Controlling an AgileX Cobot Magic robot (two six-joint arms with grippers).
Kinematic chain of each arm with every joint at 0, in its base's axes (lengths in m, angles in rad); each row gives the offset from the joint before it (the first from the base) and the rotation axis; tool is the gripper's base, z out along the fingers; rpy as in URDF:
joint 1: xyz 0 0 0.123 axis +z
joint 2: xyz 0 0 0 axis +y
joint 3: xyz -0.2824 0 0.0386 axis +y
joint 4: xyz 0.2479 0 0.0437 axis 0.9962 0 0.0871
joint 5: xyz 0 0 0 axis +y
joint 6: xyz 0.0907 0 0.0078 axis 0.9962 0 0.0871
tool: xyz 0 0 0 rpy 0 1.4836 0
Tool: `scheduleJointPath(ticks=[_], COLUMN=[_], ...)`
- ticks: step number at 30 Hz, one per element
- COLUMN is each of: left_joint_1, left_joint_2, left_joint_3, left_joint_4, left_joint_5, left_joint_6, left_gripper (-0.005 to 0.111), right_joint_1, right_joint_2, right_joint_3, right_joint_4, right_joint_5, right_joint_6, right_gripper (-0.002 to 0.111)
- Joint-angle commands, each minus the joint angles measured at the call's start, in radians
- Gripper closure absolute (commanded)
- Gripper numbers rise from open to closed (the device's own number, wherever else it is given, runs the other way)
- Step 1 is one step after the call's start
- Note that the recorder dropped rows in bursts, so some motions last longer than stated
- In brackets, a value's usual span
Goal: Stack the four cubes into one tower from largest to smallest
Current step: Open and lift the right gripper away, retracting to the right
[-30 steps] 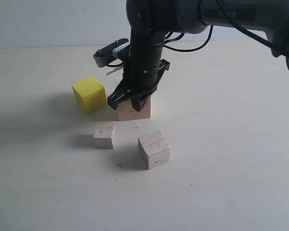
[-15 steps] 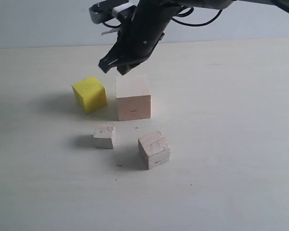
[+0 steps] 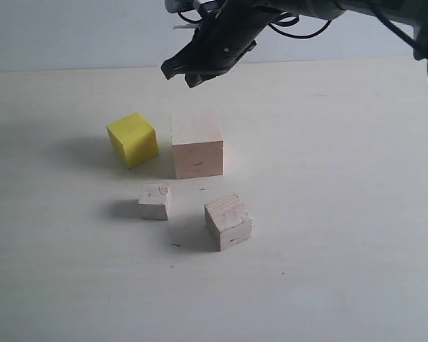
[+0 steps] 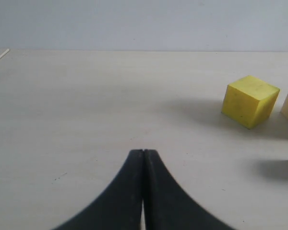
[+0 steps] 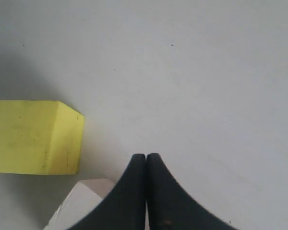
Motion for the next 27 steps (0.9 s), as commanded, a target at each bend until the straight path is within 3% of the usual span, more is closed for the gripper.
scheduleJointPath(ticks=[1,27], left_joint_1=[-0.005,-0.005], left_joint_2=[-0.006,-0.006], left_joint_3=[0.003,0.003], left_joint_4=[0.000,0.000], left_joint_5=[-0.006,-0.006], left_joint_6=[0.002,0.002], left_gripper=[0.107,0.107], right_joint_1=[-0.004,-0.004], right_joint_2=[0.049,0.085], right_joint_3=[-0.037,-0.039], right_joint_4=[0.006,0.032], right_joint_5=[-0.002,0.144], right_joint_6=[-0.013,-0.014], right_gripper=[0.108,0.108])
